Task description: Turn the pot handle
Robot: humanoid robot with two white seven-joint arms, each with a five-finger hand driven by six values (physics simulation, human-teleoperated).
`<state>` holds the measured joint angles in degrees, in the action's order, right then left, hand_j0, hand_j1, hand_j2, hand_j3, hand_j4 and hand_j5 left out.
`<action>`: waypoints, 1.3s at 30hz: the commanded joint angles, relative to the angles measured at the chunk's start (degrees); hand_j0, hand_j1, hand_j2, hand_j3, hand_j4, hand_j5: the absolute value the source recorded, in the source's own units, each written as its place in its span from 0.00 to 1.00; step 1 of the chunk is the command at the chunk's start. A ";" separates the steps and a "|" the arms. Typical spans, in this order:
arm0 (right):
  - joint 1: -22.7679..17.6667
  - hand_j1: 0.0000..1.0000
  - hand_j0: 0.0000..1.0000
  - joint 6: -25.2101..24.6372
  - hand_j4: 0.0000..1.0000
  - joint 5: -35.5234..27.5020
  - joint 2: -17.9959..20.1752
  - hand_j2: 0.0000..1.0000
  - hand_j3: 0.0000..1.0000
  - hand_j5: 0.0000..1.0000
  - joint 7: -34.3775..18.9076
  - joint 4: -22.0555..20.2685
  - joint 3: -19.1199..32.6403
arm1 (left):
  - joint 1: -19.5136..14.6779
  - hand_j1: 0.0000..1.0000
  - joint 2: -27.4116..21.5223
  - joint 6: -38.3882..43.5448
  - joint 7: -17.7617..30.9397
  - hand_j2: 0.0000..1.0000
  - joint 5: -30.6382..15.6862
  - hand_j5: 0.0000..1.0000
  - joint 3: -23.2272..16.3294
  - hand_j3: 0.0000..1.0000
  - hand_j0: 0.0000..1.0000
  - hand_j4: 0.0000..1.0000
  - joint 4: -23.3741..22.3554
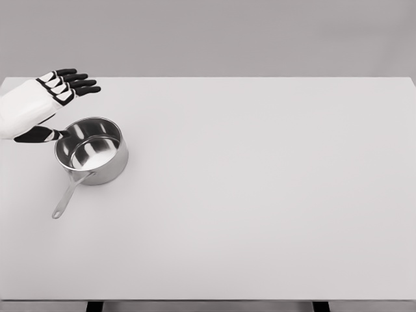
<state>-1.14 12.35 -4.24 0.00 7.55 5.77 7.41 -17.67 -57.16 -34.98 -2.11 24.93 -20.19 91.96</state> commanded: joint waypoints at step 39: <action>0.00 1.00 1.00 0.04 1.00 0.20 0.00 1.00 1.00 1.00 0.01 -0.06 0.15 | 5.45 1.00 10.22 -0.02 -0.17 1.00 11.99 1.00 -5.12 1.00 1.00 1.00 6.66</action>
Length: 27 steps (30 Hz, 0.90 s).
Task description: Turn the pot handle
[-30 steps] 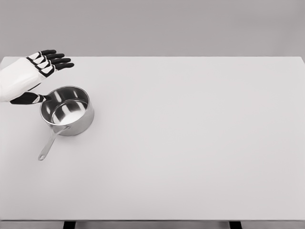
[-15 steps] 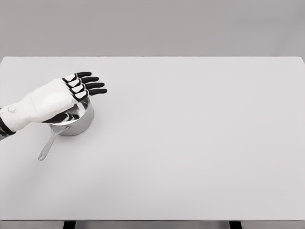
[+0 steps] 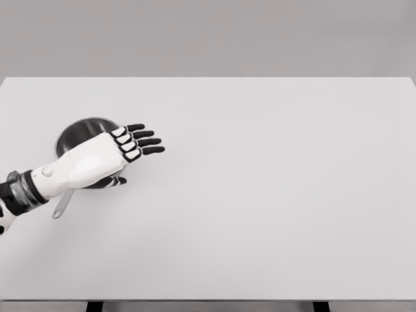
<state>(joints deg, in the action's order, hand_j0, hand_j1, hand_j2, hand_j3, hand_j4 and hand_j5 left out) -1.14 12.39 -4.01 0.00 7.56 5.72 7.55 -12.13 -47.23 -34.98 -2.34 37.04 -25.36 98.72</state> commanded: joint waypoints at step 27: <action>0.00 1.00 1.00 0.01 1.00 -0.04 0.00 1.00 1.00 1.00 0.00 0.00 0.00 | 7.47 1.00 0.30 -0.02 -0.56 1.00 2.07 1.00 9.19 1.00 1.00 1.00 -5.20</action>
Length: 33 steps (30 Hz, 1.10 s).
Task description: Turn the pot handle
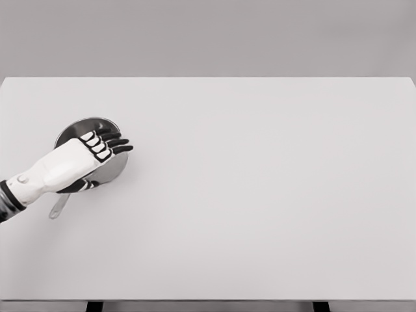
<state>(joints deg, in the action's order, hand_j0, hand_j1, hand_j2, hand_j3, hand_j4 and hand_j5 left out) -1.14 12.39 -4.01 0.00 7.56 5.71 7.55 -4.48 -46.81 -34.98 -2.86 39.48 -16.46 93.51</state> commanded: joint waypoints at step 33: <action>0.00 1.00 1.00 0.01 1.00 -0.04 0.00 1.00 1.00 1.00 0.00 0.00 0.01 | 3.16 1.00 -1.62 -0.02 -0.13 1.00 -0.72 1.00 2.75 1.00 1.00 1.00 2.46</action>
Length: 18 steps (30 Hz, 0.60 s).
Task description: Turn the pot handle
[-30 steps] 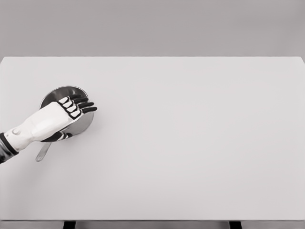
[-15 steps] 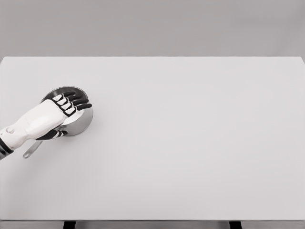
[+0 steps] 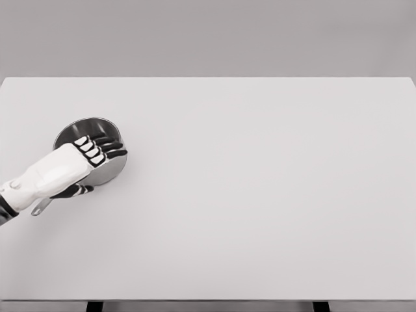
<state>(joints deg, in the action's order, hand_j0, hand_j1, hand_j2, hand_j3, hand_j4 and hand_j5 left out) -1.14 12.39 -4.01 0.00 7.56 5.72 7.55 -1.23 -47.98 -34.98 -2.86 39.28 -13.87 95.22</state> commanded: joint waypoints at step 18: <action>0.00 1.00 1.00 0.01 1.00 -0.04 0.00 1.00 1.00 1.00 0.00 0.00 0.00 | 2.99 1.00 -3.79 -0.02 -0.48 1.00 -1.84 1.00 2.71 1.00 1.00 1.00 0.50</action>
<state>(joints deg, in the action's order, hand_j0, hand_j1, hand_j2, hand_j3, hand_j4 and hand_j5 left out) -1.14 12.39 -4.01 0.00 7.56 5.72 7.55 1.76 -51.53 -34.98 -3.30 37.87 -11.20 95.76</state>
